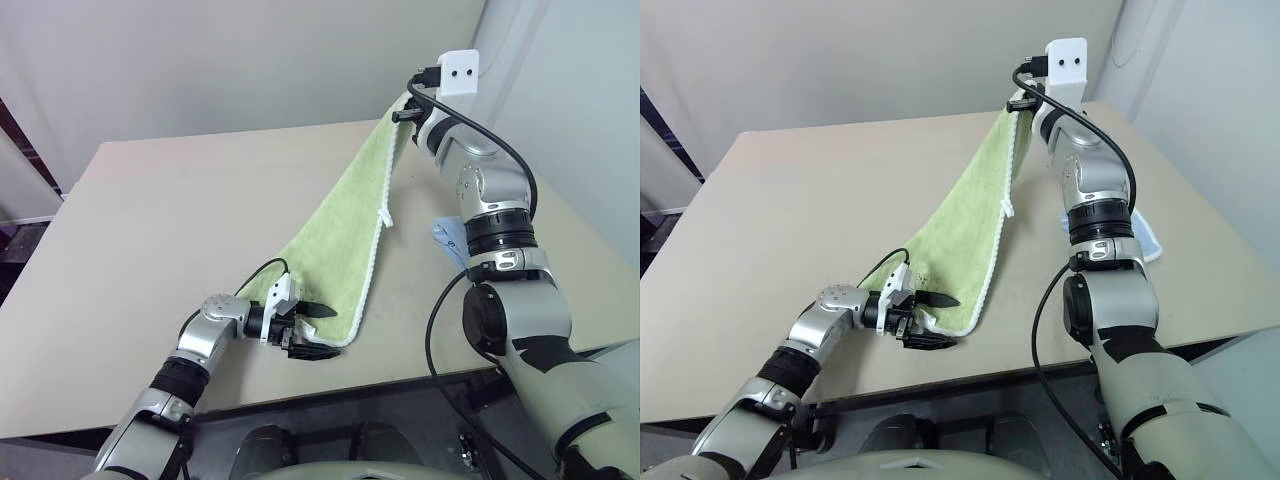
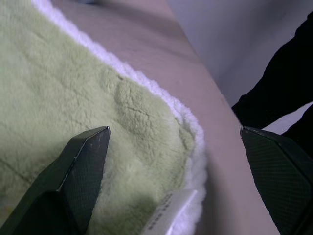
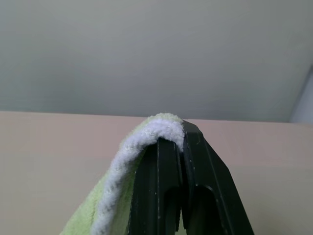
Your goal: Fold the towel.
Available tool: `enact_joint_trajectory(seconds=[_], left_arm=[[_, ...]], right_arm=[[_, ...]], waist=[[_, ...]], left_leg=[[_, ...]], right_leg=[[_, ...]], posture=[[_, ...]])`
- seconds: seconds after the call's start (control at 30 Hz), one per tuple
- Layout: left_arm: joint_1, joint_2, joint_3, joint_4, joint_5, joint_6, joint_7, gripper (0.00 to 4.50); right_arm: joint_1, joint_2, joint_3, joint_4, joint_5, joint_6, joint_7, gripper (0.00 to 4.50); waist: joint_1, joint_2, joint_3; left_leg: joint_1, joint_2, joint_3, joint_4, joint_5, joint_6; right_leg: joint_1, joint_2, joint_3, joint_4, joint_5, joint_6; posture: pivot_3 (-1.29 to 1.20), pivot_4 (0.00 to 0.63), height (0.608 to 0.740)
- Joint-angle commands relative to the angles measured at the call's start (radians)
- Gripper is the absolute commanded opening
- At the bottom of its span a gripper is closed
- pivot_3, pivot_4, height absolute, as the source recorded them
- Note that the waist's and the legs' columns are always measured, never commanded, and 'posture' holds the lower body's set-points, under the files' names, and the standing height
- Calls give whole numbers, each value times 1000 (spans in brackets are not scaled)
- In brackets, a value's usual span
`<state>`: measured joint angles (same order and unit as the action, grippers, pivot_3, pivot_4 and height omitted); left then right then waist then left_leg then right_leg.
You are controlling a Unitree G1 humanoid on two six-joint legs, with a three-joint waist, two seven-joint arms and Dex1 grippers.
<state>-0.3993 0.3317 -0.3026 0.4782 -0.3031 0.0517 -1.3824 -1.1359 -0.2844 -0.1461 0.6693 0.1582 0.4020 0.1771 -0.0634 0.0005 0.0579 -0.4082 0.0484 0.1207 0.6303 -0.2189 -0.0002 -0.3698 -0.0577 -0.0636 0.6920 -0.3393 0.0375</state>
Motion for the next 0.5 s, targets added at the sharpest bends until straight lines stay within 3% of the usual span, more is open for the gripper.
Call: enact_joint_trajectory(seconds=[0.03,0.23,0.33,0.5], left_arm=[[-24,-9,-32,115,78,-64,-19,4500],[-36,8,-66,119,120,-96,-87,4500],[-51,-20,-85,103,140,-67,-71,3913],[-70,-47,-95,54,152,7,-47,2255]], right_arm=[[-2,-12,9,-52,-19,-4,-9,25],[23,-20,25,-64,-47,7,-19,25],[30,-20,27,-77,-51,9,-21,0],[37,-32,23,-85,-65,7,-29,0]], waist=[[1,1,-1],[-6,1,-1],[-4,1,-1],[2,1,-1]], left_leg=[[0,0,0,0,1,0],[0,0,1,0,4,2],[0,0,1,0,5,3],[-1,0,1,-1,5,3]], right_leg=[[0,0,0,0,1,0],[0,-1,0,0,6,-2],[0,-2,0,-1,6,-2],[-1,-2,0,-1,7,-1]], posture=[[0,0,740],[0,0,740],[0,0,740],[0,0,740]])
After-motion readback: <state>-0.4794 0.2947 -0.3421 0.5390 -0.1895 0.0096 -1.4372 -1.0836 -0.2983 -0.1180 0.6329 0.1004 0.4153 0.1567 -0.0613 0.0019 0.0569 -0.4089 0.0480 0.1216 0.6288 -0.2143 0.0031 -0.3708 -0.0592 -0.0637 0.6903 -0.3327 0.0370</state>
